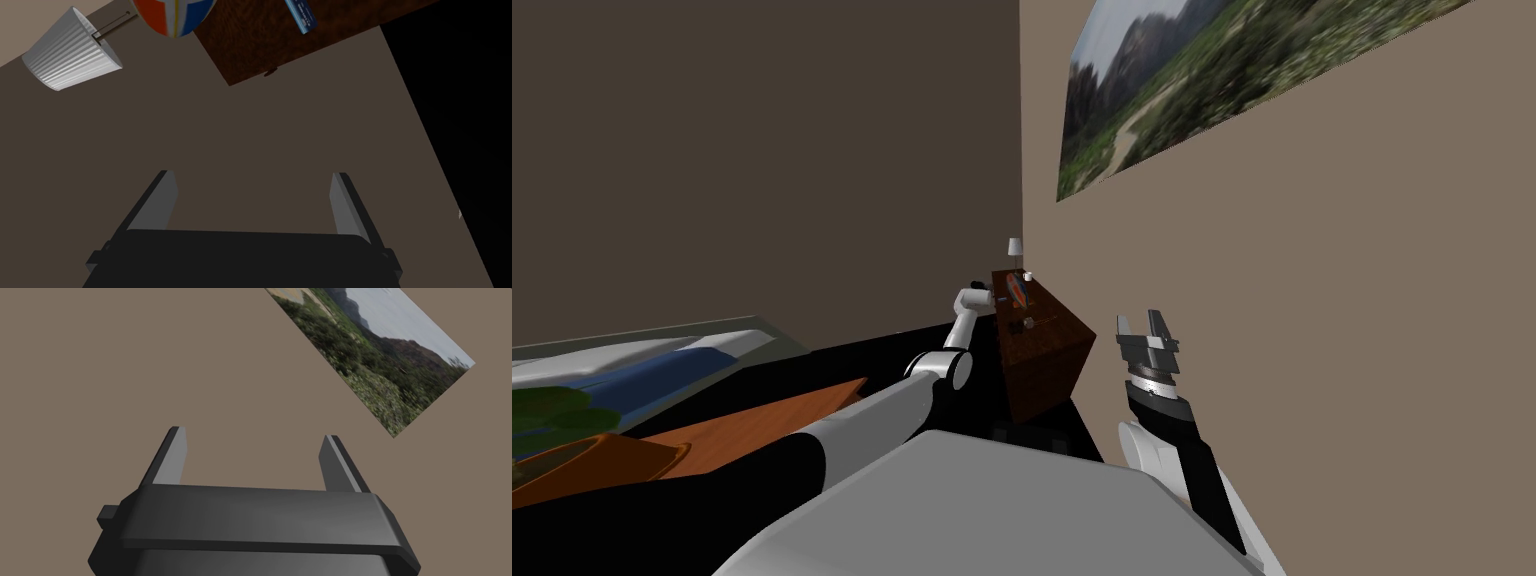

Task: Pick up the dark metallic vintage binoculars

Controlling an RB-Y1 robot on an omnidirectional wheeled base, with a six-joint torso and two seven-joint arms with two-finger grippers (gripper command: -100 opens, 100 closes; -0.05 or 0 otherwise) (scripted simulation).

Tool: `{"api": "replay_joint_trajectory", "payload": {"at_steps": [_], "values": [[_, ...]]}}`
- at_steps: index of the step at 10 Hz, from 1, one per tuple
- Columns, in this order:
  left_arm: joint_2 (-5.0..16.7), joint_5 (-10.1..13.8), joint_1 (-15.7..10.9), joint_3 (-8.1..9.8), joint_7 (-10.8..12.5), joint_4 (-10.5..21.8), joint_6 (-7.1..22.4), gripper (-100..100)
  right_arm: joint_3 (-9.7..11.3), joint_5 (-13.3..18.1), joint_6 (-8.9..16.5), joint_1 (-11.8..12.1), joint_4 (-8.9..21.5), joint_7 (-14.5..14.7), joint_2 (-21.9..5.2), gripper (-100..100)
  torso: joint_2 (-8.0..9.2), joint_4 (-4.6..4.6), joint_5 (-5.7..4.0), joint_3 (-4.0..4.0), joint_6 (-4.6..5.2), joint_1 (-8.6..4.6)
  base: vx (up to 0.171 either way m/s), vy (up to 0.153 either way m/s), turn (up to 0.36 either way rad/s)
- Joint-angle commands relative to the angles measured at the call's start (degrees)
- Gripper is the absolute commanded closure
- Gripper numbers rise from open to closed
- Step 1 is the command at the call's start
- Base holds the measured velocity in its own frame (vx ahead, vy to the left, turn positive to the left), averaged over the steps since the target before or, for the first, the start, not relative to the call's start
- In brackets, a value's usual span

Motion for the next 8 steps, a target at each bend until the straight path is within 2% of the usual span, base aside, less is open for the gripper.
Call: {"api": "replay_joint_trajectory", "payload": {"at_steps": [1,2,4,5,6,7,8], "values": [[-0.25,-0.64,-1.24,0.18,-0.15,2.25,2.86,-100,0.00,0.00,0.00,0.00,0.00,0.00,0.00,0,0.00,0.00,0.00,0.00,0.00,0.00,-0.004,-0.004,-0.013],[-0.43,-1.42,-3.52,0.62,-0.56,4.59,4.31,-100,0.00,0.00,0.00,0.00,0.00,0.00,0.00,0,0.00,-0.01,0.01,0.00,-0.01,0.01,-0.007,-0.005,-0.021],[-0.43,-1.42,-3.52,0.62,-0.56,5.67,5.98,-100,0.00,0.00,0.00,0.00,0.00,0.00,0.00,0,0.01,0.00,0.01,0.00,-0.01,0.01,-0.003,-0.002,-0.011],[-0.67,-2.20,-5.66,1.04,-0.94,9.00,7.92,-100,0.00,0.00,0.00,0.00,0.00,0.00,0.00,0,0.00,0.00,0.01,0.00,-0.02,0.02,-0.004,-0.003,-0.030],[-0.67,-2.20,-5.66,1.04,-0.94,9.00,8.87,-100,0.00,0.00,0.00,0.00,0.00,0.00,0.00,0,0.01,0.00,0.00,0.00,0.00,0.01,-0.005,-0.002,-0.022],[-0.97,-2.97,-7.66,1.44,-1.29,11.50,10.87,-100,0.00,0.00,0.00,0.00,0.00,0.00,0.00,0,0.01,0.00,0.01,0.01,-0.01,0.01,-0.009,-0.005,-0.032],[-0.97,-2.97,-7.66,1.44,-1.29,12.20,11.63,-100,0.00,0.00,0.00,0.00,0.00,0.00,0.00,0,0.02,0.01,0.00,0.01,0.00,0.00,-0.007,-0.004,-0.019]]}}
